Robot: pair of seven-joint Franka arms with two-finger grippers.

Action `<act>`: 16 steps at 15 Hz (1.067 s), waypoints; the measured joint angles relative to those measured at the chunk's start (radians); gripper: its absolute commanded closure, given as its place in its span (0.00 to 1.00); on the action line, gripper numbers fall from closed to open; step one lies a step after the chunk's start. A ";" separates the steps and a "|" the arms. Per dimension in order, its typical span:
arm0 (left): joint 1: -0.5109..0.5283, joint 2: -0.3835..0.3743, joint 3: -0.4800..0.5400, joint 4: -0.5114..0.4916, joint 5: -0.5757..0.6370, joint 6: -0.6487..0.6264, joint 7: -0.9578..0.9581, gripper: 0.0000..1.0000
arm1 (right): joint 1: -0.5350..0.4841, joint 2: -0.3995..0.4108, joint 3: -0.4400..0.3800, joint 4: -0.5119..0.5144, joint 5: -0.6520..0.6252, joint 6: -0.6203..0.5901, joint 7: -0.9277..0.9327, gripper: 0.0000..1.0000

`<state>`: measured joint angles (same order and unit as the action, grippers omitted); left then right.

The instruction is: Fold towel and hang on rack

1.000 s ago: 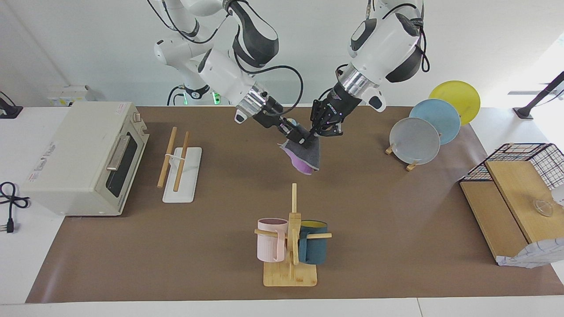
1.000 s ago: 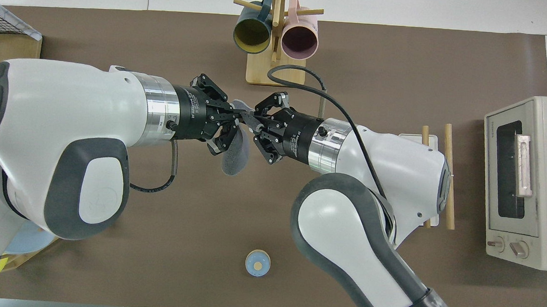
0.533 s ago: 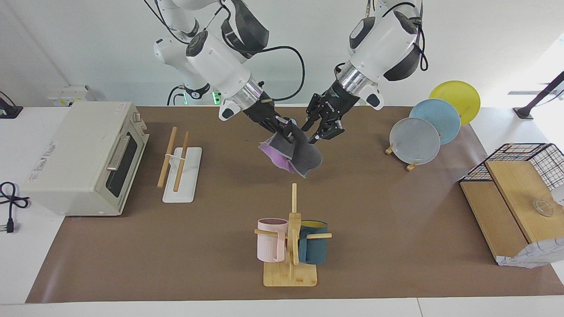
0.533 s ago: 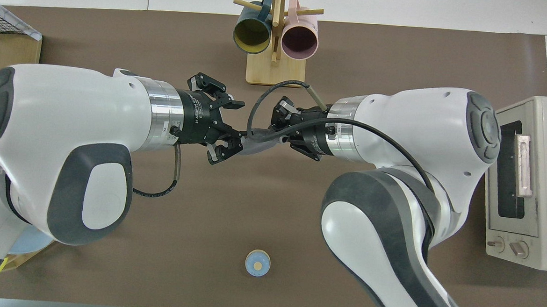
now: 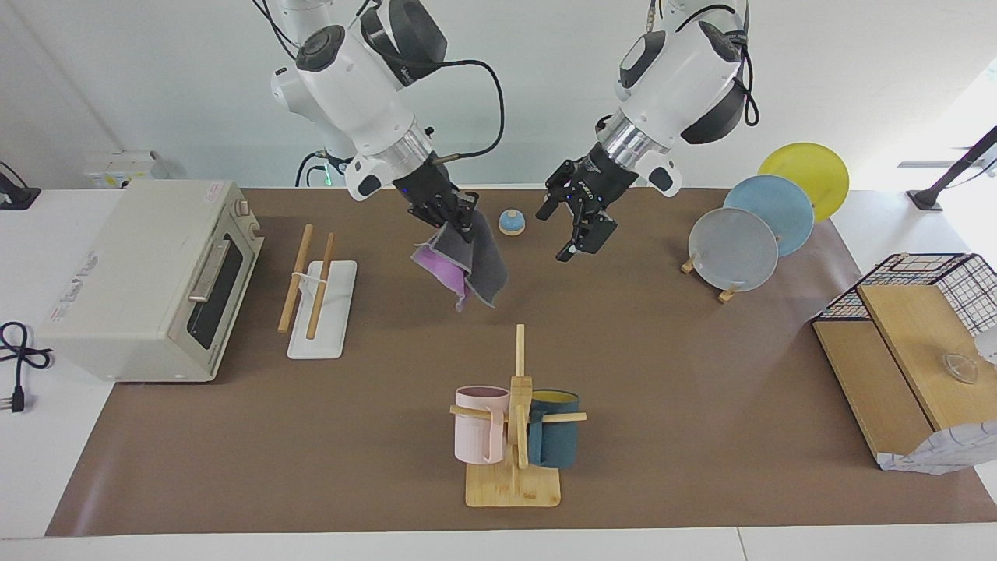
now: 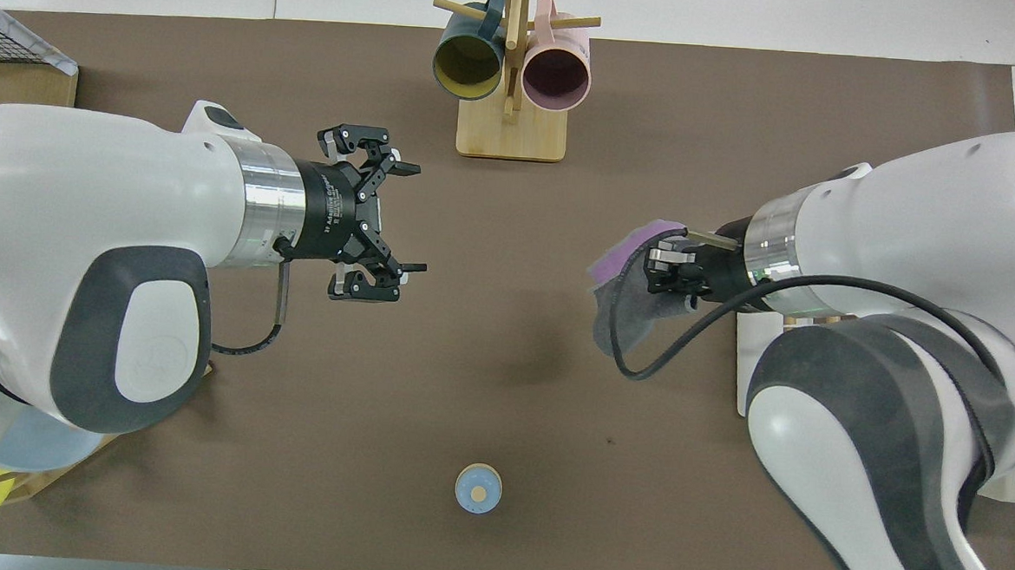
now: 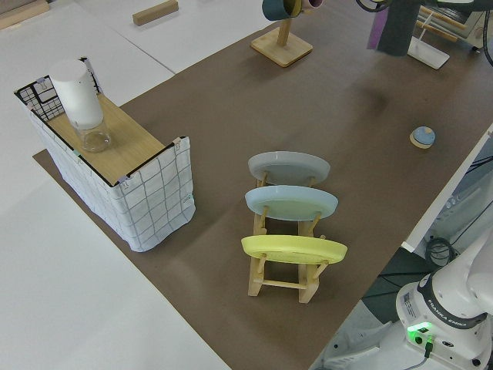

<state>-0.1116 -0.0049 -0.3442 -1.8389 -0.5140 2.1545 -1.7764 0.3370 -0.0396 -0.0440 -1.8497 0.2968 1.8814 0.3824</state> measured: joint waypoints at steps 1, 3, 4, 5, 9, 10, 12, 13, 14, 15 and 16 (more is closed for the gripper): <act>0.031 -0.002 0.002 -0.001 0.000 -0.026 0.077 0.00 | -0.029 -0.010 -0.001 -0.013 -0.020 -0.023 -0.057 1.00; 0.107 -0.007 0.006 -0.002 0.001 -0.082 0.268 0.00 | -0.096 -0.027 -0.002 -0.050 -0.033 -0.044 -0.173 1.00; 0.145 -0.009 0.008 -0.002 0.002 -0.107 0.364 0.00 | -0.129 -0.037 -0.003 -0.078 -0.041 -0.045 -0.215 1.00; 0.181 -0.010 0.010 -0.003 0.008 -0.129 0.459 0.00 | -0.159 -0.048 -0.004 -0.112 -0.051 -0.044 -0.250 1.00; 0.256 -0.011 0.012 -0.003 0.110 -0.175 0.778 0.00 | -0.225 -0.111 -0.005 -0.284 -0.063 0.047 -0.358 1.00; 0.261 -0.012 0.012 -0.003 0.141 -0.182 0.837 0.00 | -0.229 -0.124 -0.005 -0.311 -0.079 0.068 -0.378 1.00; 0.273 -0.014 0.012 -0.003 0.217 -0.206 0.972 0.00 | -0.241 -0.139 -0.004 -0.336 -0.144 0.085 -0.401 1.00; 0.277 -0.016 0.012 -0.001 0.253 -0.222 1.039 0.00 | -0.256 -0.141 -0.004 -0.340 -0.164 0.086 -0.417 1.00; 0.278 -0.016 0.013 0.005 0.293 -0.243 1.102 0.00 | -0.277 -0.141 -0.003 -0.346 -0.172 0.086 -0.447 1.00; 0.278 -0.016 0.013 0.018 0.336 -0.269 1.163 0.00 | -0.305 -0.141 -0.003 -0.353 -0.174 0.093 -0.491 1.00; 0.276 -0.016 0.020 0.036 0.368 -0.301 1.221 0.00 | -0.331 -0.141 -0.003 -0.360 -0.174 0.107 -0.538 1.00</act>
<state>0.1642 -0.0212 -0.3238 -1.8031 -0.1458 1.8540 -0.5556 0.0061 -0.1810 -0.0474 -2.2098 0.1224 1.9884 -0.1555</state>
